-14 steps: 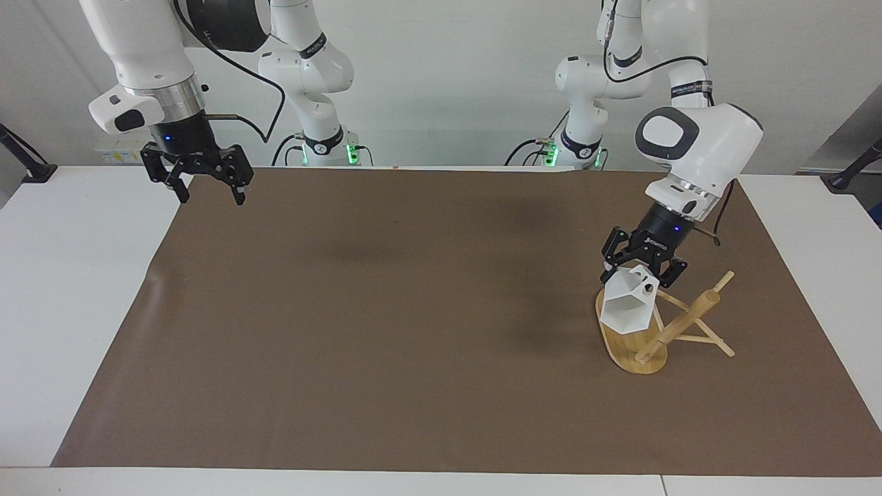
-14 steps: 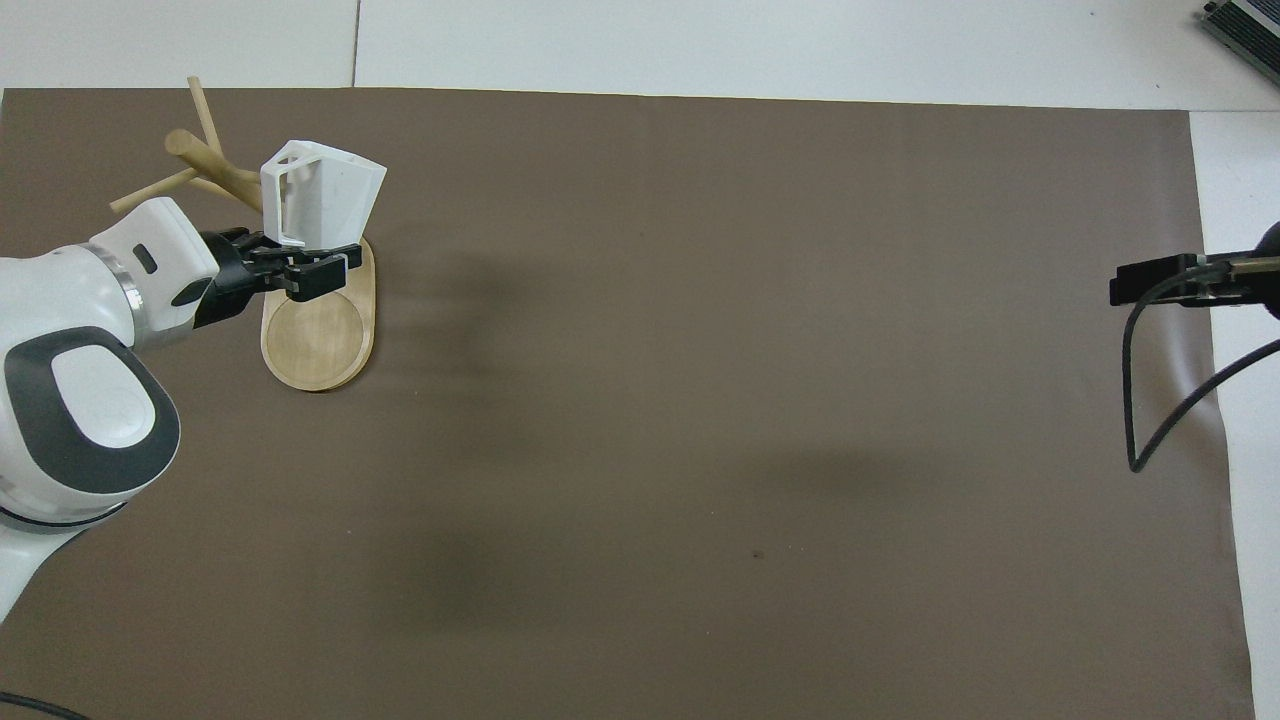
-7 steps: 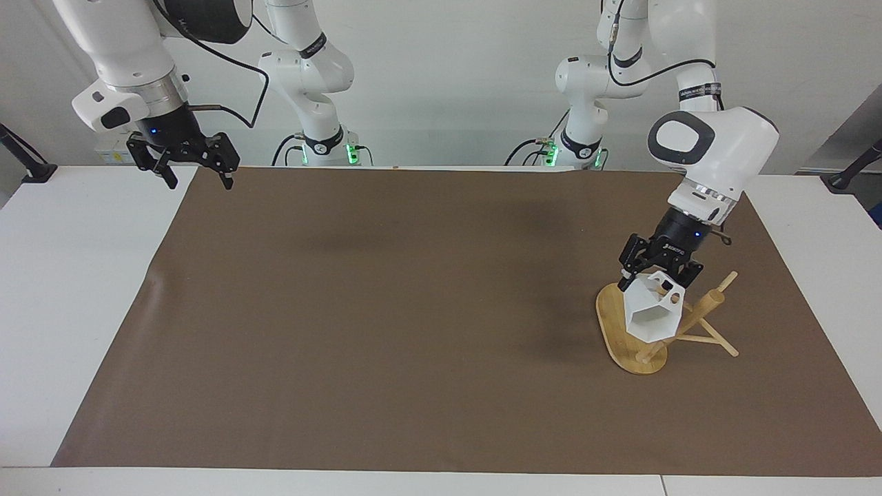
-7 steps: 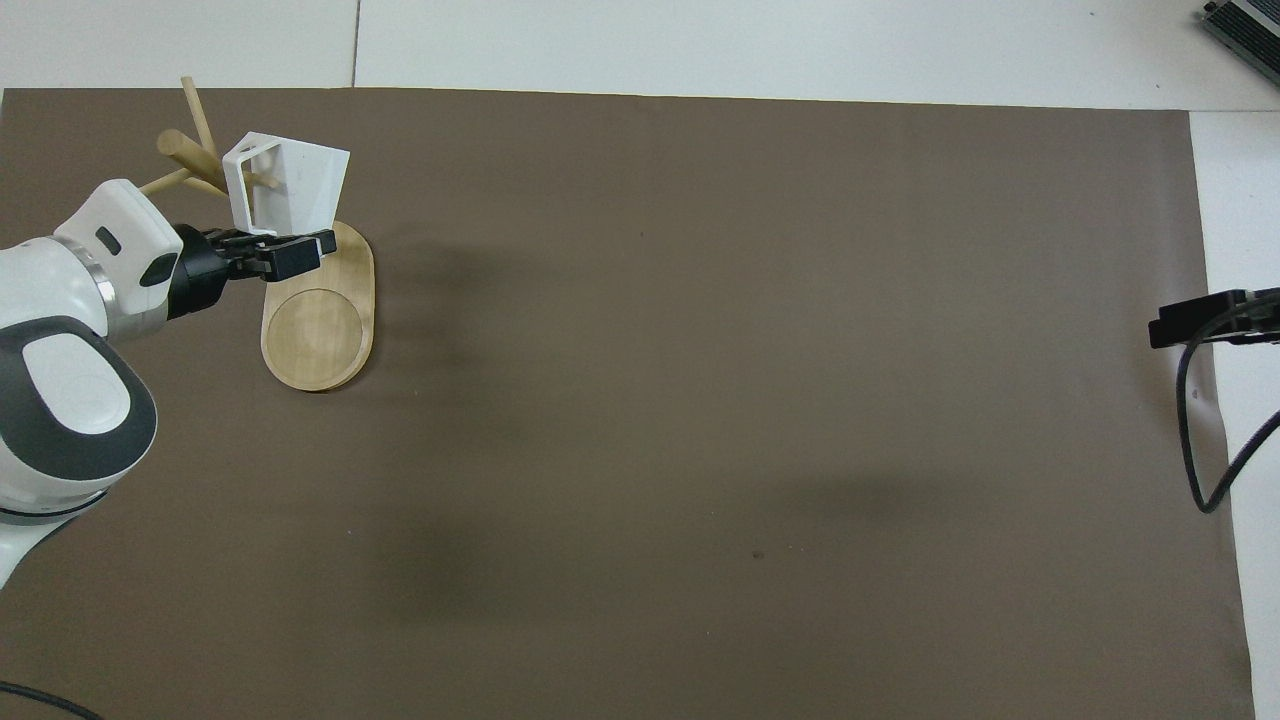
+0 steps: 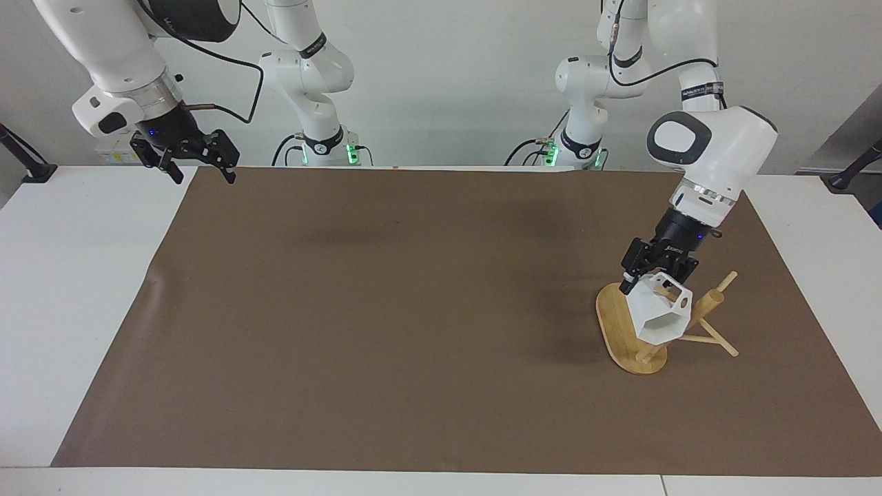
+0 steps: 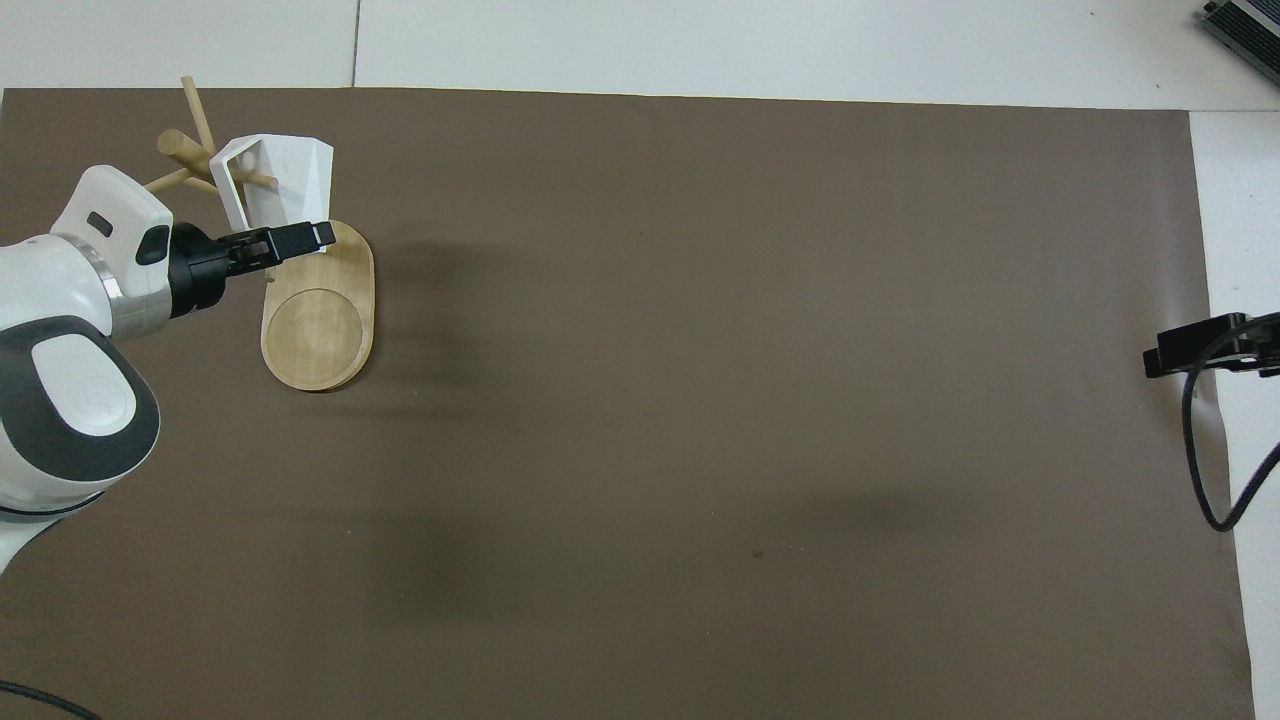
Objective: Hang cup on rack
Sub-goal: 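Hang the white cup on a rack peg with the left gripper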
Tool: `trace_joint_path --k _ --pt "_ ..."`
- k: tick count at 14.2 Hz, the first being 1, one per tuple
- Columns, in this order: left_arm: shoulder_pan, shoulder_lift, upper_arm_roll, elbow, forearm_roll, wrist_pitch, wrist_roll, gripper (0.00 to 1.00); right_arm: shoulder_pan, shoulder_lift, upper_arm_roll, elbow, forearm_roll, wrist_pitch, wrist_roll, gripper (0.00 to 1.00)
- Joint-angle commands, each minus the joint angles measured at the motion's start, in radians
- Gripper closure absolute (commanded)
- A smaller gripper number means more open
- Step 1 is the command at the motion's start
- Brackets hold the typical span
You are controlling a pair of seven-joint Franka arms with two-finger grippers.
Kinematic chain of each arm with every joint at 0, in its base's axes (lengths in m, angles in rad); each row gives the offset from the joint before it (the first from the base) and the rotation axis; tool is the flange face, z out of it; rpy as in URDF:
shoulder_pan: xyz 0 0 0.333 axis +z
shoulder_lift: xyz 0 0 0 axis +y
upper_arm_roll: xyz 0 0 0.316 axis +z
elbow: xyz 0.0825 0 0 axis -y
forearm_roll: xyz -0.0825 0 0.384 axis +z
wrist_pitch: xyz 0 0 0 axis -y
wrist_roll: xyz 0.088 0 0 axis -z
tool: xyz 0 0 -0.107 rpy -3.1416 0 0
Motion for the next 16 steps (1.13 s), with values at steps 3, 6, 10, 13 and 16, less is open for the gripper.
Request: trace_joint_path --k 3,6,10,13,16 --pt "0.005 0.012 -0.001 0.023 0.024 0.001 -0.080 1.00 0.006 -0.040 0.006 -0.048 0.006 -0.004 -0.007 0.00" --pt "0.005 0.012 -0.001 0.020 0.024 0.001 -0.098 1.00 0.034 -0.041 0.016 -0.048 -0.008 -0.001 -0.004 0.00" --pt "0.004 0.012 -0.001 0.014 0.024 -0.003 -0.101 1.00 0.034 -0.043 0.014 -0.047 -0.006 -0.001 -0.001 0.00" --pt "0.001 0.012 -0.001 0.017 0.039 -0.005 -0.101 0.60 0.035 -0.045 0.005 -0.047 0.001 -0.003 0.033 0.00" --pt "0.007 0.012 -0.001 0.032 0.098 -0.009 -0.097 0.00 0.036 -0.045 0.009 -0.047 0.001 -0.004 0.039 0.00"
